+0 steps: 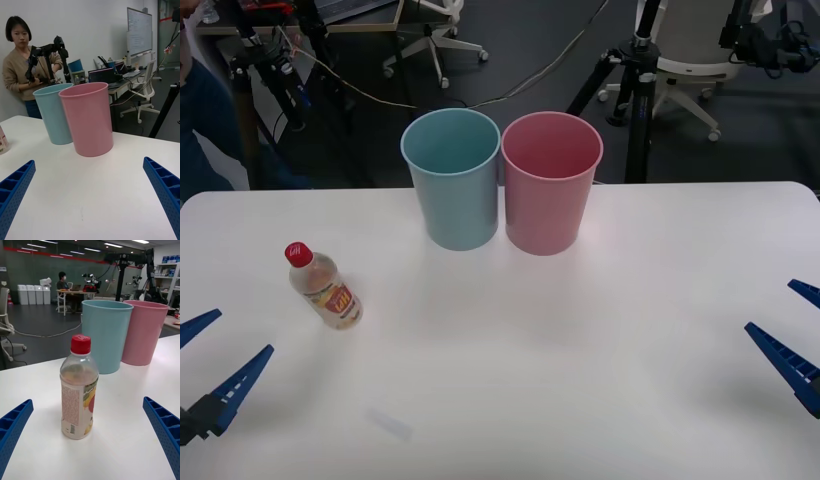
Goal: Grasp the object on the table and drop it into the matching bin: aluminum can to the light blue bin, PET bottle to the pink bin.
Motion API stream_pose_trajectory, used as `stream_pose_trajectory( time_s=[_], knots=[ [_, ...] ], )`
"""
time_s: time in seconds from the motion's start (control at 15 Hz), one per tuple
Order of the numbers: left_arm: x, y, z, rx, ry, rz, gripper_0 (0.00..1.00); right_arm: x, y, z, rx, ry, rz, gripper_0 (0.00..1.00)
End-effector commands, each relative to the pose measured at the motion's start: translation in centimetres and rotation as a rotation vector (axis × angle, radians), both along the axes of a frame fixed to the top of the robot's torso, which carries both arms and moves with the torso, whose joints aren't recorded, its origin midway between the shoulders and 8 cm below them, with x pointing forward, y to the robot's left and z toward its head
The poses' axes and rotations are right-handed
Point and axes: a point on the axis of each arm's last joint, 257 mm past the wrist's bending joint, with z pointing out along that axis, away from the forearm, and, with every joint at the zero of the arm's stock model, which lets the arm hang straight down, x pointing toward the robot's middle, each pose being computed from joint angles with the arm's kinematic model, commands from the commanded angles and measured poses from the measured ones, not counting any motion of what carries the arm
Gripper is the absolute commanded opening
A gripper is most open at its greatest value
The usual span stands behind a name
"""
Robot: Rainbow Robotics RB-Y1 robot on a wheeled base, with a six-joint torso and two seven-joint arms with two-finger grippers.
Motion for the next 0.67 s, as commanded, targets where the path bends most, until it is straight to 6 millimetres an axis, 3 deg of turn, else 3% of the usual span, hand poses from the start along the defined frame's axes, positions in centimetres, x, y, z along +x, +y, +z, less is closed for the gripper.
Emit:
stream_pose_trajectory(
  time_s=[0.07, 0.33, 0.67],
  knots=[
    [1.3, 0.3, -1.2, 0.003, 0.010, -0.003, 1.00, 0.0, 0.0, 0.0, 0.000, 0.000, 0.000, 1.00],
    [2.8, 0.2, -2.3, -0.020, 0.018, -0.004, 1.00, 0.0, 0.0, 0.0, 0.000, 0.000, 0.000, 1.00],
    [5.4, -2.1, -4.1, -0.036, 0.040, -0.046, 1.00, 0.0, 0.0, 0.0, 0.000, 0.000, 0.000, 1.00]
  ],
)
